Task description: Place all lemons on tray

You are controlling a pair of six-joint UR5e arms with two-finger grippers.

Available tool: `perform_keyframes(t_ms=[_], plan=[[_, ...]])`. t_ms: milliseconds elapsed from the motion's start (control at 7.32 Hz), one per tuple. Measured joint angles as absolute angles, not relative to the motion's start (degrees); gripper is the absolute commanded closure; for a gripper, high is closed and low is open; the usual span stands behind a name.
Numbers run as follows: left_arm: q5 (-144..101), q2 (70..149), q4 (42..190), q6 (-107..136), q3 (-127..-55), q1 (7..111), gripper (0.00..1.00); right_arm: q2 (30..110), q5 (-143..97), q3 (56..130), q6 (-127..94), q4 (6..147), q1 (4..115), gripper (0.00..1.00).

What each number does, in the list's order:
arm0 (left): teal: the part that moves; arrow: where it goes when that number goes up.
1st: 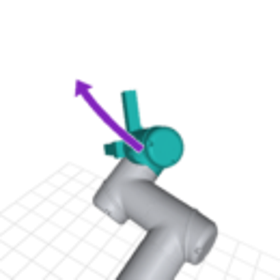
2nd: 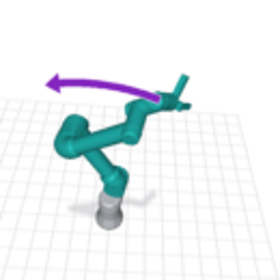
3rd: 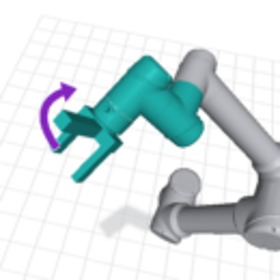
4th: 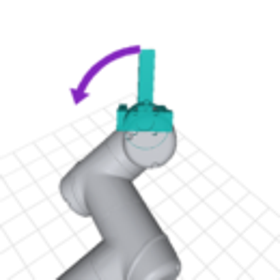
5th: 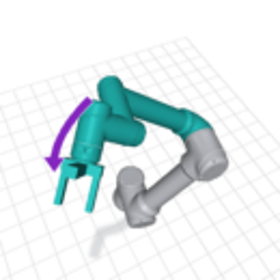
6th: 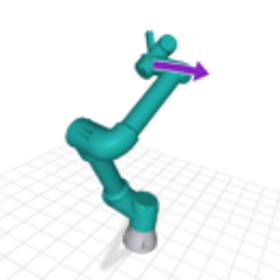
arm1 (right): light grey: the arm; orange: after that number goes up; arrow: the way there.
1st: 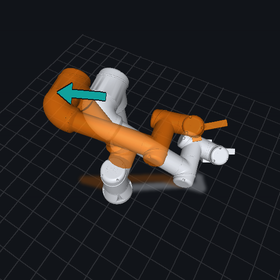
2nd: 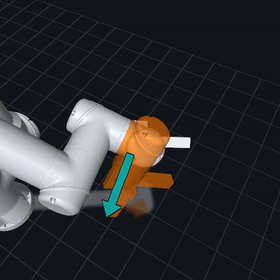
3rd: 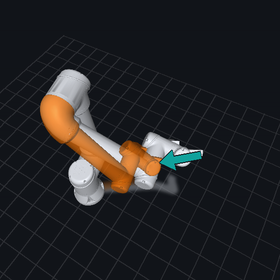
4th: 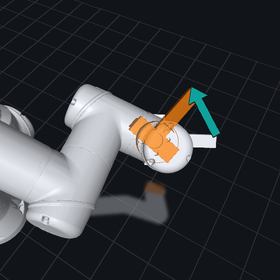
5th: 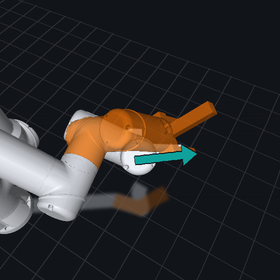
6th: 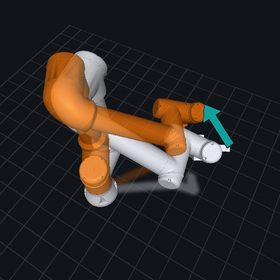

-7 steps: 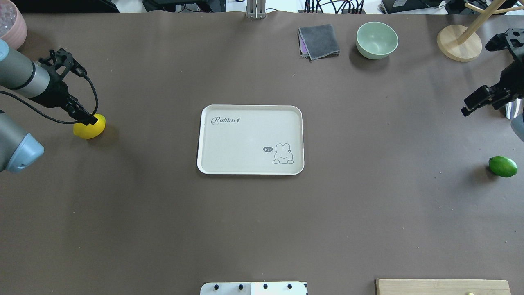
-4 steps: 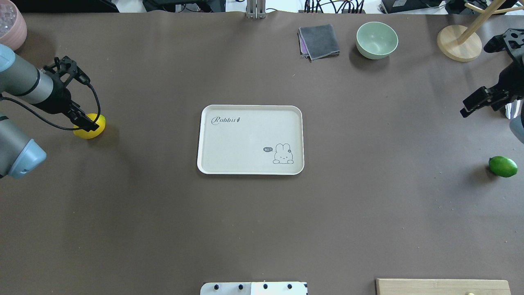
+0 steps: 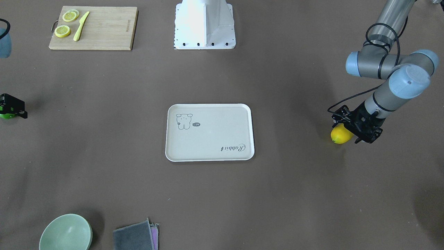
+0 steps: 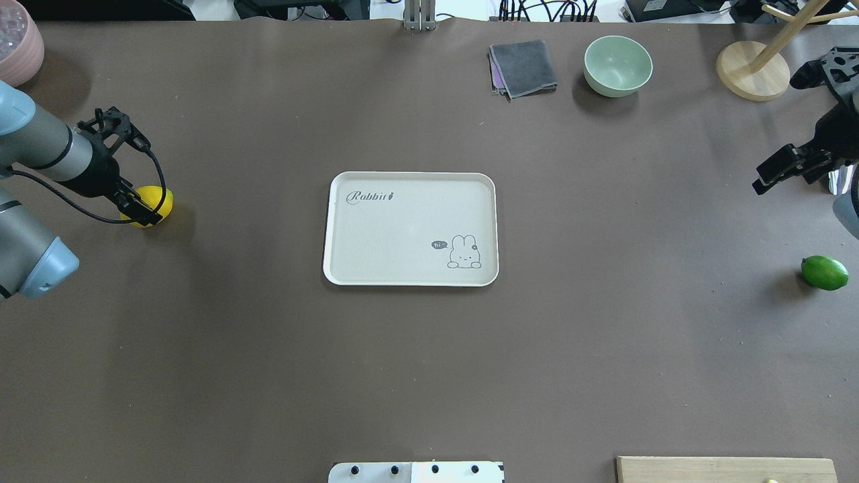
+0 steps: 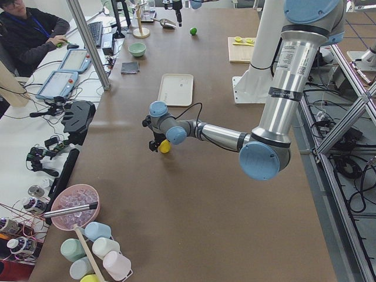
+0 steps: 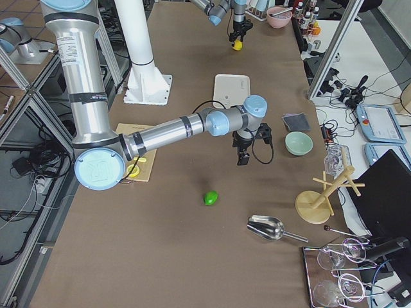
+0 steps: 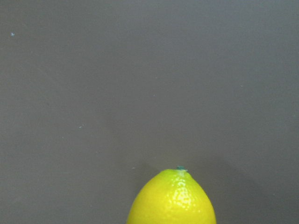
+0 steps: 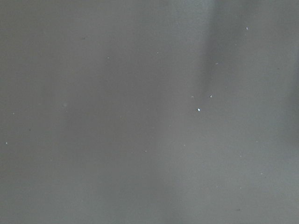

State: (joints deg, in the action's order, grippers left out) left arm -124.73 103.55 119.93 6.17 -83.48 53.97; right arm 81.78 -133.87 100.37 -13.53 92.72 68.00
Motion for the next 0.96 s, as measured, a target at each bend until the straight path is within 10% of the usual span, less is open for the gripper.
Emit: perform_keyframes(t_ms=[137, 410, 957], plan=[[-124.88, 103.59, 120.96, 6.35, -82.54, 53.52, 0.52, 81.77, -133.86, 100.35, -13.54, 92.72, 67.91, 0.0], [-125.84, 103.62, 121.52, 6.8, -82.12, 53.09, 0.99, 81.79, -133.8, 100.24, -13.53, 92.72, 67.83, 0.0], [-135.78, 106.31, 121.46, 20.82, -82.72, 53.0, 1.0, 81.78, -133.77, 100.07, -13.53, 92.8, 67.71, 0.0]])
